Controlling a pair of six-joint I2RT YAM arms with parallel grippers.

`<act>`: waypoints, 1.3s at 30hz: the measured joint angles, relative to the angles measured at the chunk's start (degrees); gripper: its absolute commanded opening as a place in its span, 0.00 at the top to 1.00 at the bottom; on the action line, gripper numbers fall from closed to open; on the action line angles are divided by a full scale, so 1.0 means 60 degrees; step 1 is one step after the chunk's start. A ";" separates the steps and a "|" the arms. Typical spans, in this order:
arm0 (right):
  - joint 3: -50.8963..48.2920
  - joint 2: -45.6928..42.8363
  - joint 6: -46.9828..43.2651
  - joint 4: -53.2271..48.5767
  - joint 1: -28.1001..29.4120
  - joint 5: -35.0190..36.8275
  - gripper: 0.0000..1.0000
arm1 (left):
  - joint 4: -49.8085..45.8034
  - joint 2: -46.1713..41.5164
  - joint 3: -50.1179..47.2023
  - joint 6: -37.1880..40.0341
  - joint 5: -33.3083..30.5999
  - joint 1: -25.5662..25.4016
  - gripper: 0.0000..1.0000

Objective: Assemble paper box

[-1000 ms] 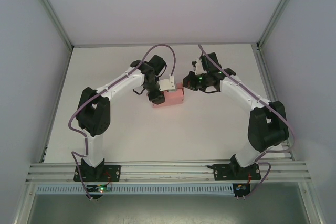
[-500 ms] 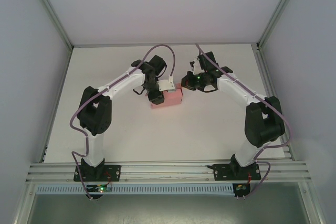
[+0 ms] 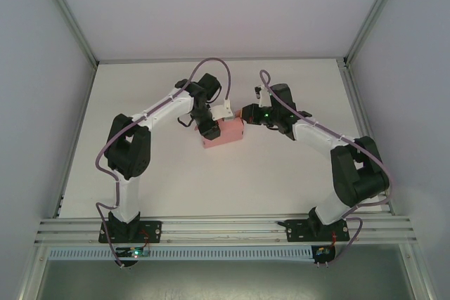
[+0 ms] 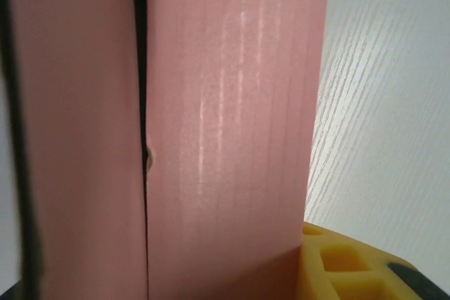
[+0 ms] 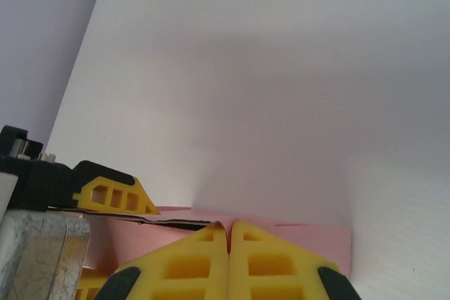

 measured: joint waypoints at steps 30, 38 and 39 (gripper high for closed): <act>-0.2302 -0.0998 -0.3989 0.2546 0.1315 0.2189 1.00 | 0.0025 0.0208 0.0510 -0.0954 0.0244 -0.0015 0.14; -0.1781 -0.1035 -0.3759 0.1519 0.1774 0.3279 1.00 | 0.0240 -0.0106 0.0554 -0.1745 -0.0178 -0.0044 0.00; -0.1698 -0.1035 -0.3697 0.1359 0.1810 0.3435 1.00 | 0.0237 -0.0222 0.0550 -0.1891 -0.0335 -0.0051 0.00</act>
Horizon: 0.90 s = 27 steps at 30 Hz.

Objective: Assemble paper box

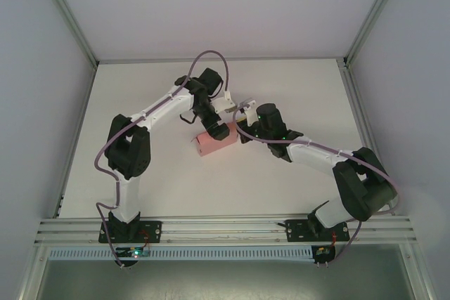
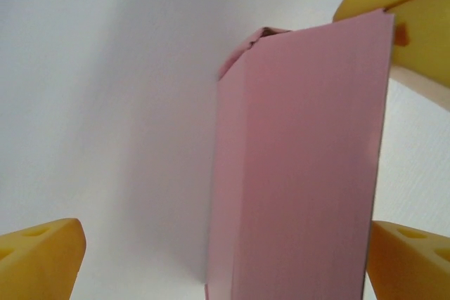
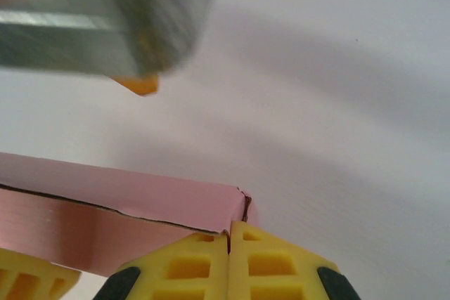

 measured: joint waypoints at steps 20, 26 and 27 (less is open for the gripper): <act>0.1417 0.0273 0.0470 -0.2328 0.0790 0.1628 1.00 | 0.0186 -0.2896 -0.3206 -0.4539 -0.1508 -0.0007 0.48; 0.1417 0.0273 0.0470 -0.2379 0.0794 0.1730 1.00 | 0.0208 -0.2779 -0.3206 -0.5814 -0.1734 -0.0007 0.58; 0.1417 0.0273 0.0470 -0.2386 0.0794 0.1738 1.00 | 0.0204 -0.2779 -0.3209 -0.5985 -0.1789 -0.0007 0.59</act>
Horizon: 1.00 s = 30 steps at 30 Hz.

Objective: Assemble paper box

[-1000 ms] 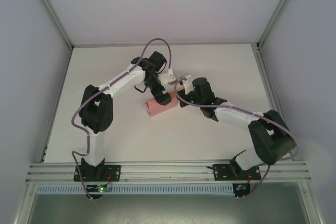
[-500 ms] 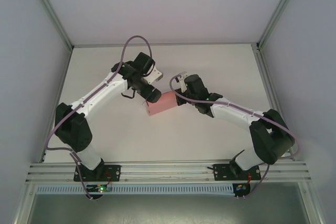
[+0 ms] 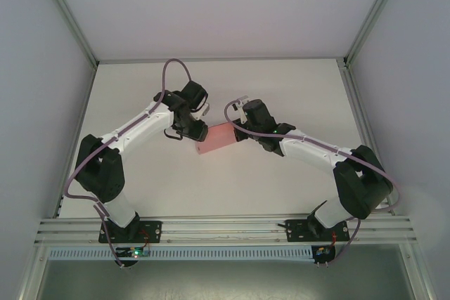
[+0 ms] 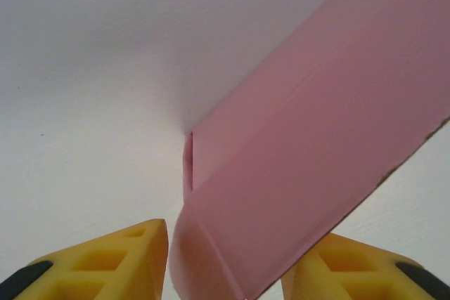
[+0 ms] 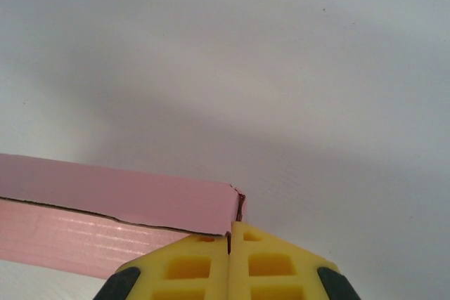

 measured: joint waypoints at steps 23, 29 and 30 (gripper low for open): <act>0.0058 0.0018 -0.0801 -0.0215 0.0827 0.1257 1.00 | -0.1111 0.0831 0.1144 -0.1268 0.0652 0.0911 1.00; 0.0120 0.0153 -0.1086 -0.0262 0.1268 0.2280 1.00 | -0.1985 0.1541 0.1949 -0.1304 0.2834 0.1792 1.00; 0.0120 0.0171 -0.1122 -0.0259 0.1330 0.2433 1.00 | -0.2080 0.1603 0.2011 -0.1311 0.3187 0.1927 1.00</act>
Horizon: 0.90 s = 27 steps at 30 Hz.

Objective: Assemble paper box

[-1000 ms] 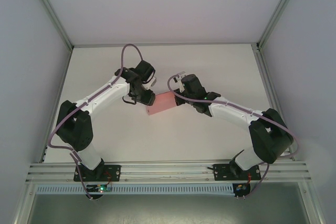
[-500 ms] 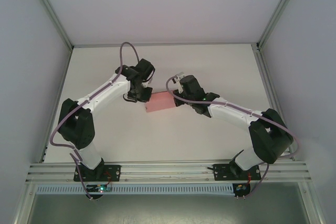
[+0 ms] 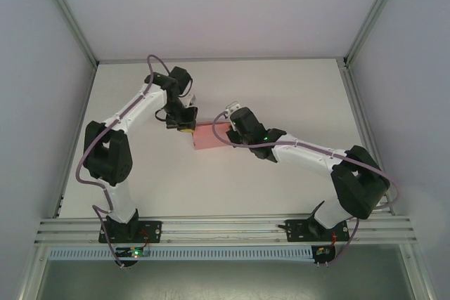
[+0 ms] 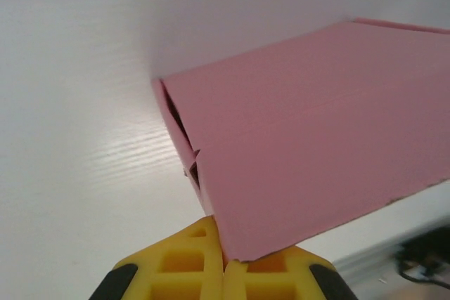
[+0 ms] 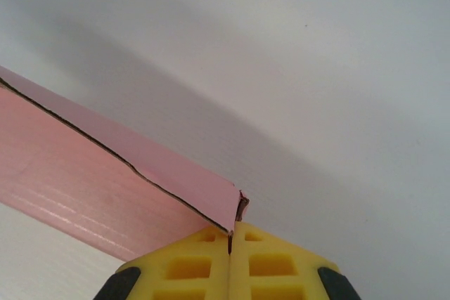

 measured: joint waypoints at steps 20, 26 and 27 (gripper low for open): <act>-0.0058 0.0215 0.0087 0.0331 0.0135 0.0433 1.00 | -0.0029 -0.0219 -0.0903 0.0481 0.0539 -0.0069 1.00; -0.0463 0.0087 0.0342 0.0951 -0.0335 -0.0590 0.98 | 0.0790 -0.0834 -0.1821 0.0408 -0.0029 -0.0448 1.00; -0.0590 0.0007 0.0375 0.1096 -0.0470 -0.0889 0.95 | 0.0925 -0.0918 -0.1942 0.0408 -0.0066 -0.0448 1.00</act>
